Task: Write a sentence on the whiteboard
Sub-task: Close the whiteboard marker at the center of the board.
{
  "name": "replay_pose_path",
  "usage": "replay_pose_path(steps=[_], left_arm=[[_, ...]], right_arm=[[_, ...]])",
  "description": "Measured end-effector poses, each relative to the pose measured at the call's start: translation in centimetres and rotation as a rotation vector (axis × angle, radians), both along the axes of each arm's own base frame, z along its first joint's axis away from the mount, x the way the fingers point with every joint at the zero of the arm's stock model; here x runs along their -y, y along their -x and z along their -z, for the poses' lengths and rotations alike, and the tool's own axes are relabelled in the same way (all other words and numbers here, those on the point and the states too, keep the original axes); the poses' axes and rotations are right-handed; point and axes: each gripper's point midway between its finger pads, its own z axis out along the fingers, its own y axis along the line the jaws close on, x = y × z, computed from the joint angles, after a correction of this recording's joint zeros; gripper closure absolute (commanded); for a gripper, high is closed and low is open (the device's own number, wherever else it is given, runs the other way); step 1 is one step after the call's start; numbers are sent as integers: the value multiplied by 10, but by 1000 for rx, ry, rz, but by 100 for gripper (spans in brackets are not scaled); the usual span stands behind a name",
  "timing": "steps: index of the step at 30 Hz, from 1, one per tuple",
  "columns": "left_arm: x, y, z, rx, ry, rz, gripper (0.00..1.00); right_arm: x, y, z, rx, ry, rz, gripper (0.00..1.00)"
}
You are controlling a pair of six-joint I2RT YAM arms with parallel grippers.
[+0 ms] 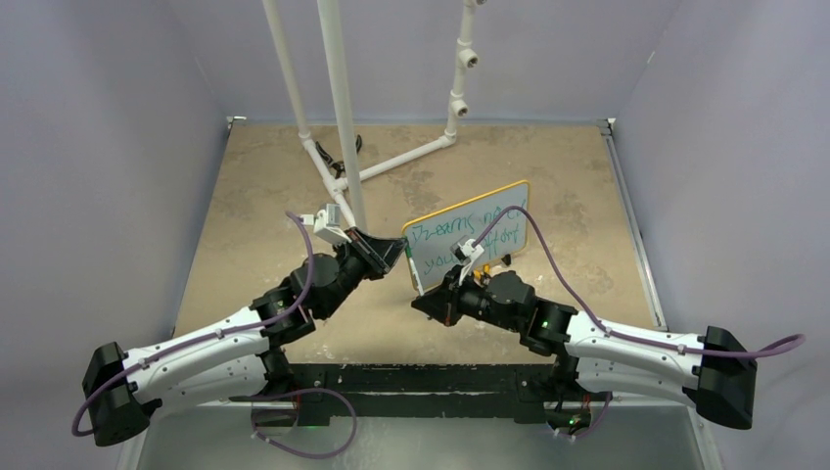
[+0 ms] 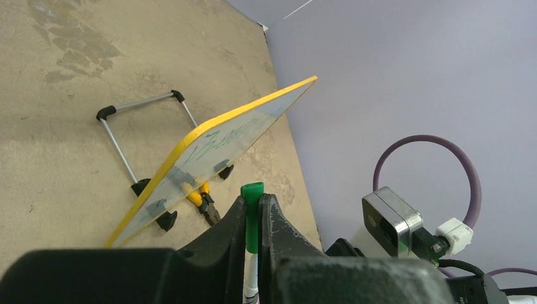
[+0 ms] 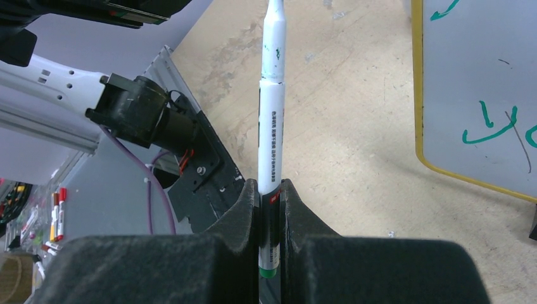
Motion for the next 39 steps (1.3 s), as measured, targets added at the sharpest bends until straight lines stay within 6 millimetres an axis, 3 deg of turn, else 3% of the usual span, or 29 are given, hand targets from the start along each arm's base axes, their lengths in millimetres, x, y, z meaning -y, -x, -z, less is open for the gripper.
replay_pose_path(steps=[20, 25, 30, 36, 39], left_arm=[[10, 5, 1, 3, 10, 55, 100], [11, 10, 11, 19, 26, 87, 100], [15, 20, 33, 25, -23, 154, 100], [22, 27, 28, 76, -31, 220, 100], [20, 30, 24, 100, -41, 234, 81]], right_arm=[[3, -10, -5, 0, 4, 64, 100], [5, -15, -6, -12, 6, 108, 100], [5, -24, -19, -8, -35, 158, 100], [5, -28, -34, 17, -88, 177, 100], [7, -28, -43, 38, -112, 178, 100]])
